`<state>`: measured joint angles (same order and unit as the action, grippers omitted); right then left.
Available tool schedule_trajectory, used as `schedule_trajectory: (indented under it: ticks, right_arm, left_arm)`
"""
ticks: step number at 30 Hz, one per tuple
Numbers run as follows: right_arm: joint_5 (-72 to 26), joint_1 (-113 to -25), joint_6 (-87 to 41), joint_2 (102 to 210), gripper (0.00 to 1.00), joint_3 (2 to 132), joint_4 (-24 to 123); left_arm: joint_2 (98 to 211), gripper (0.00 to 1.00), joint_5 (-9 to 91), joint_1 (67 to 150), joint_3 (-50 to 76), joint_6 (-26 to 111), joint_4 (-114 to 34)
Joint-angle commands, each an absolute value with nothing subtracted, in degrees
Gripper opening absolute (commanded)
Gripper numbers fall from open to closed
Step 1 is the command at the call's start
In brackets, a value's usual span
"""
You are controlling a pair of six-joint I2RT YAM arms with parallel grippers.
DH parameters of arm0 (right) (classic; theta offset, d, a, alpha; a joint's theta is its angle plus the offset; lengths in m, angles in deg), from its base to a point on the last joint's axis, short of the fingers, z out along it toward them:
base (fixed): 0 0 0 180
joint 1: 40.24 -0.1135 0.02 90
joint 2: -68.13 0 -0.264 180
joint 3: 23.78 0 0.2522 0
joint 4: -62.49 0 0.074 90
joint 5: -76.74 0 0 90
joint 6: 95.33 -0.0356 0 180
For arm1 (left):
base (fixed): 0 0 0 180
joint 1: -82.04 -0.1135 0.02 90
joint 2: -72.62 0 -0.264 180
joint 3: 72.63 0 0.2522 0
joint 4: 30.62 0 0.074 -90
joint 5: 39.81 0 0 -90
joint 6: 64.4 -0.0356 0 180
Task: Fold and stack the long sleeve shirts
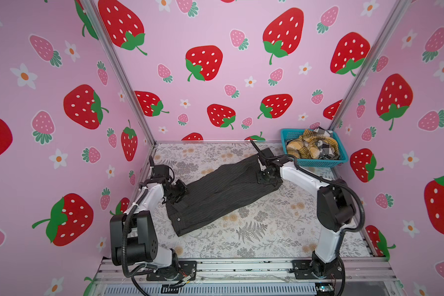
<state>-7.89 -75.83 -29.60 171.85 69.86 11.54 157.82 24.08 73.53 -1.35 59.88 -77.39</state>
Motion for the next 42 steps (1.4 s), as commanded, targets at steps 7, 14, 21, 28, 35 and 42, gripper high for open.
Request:
schedule_trajectory:
  ticks: [7,14,21,28,35,42]
  right_arm:
    - [-15.4,-74.4,-34.7,172.5,0.53,61.9,16.8]
    - [-12.0,-72.3,-34.0,187.6,0.43,73.9,16.7]
    - [-6.3,-69.1,-29.2,204.5,0.45,101.9,5.7]
    - [-4.3,-71.2,-26.8,195.2,0.49,106.0,0.6]
    - [-12.2,-81.4,-31.4,180.0,0.51,81.0,9.3]
    - [-16.4,-83.0,-35.4,187.4,0.51,78.2,14.9]
  left_arm:
    - [172.2,0.07,22.6,73.3,10.1,55.3,-79.4]
    - [174.5,0.0,19.7,73.3,0.2,56.0,-75.6]
    - [165.4,0.0,14.9,78.8,-15.8,60.5,-71.4]
    - [153.8,0.0,12.0,92.4,-14.2,68.6,-68.4]
    - [147.6,0.37,21.7,90.1,-3.8,63.0,-70.6]
    - [160.4,0.15,14.2,83.3,-4.9,64.9,-71.3]
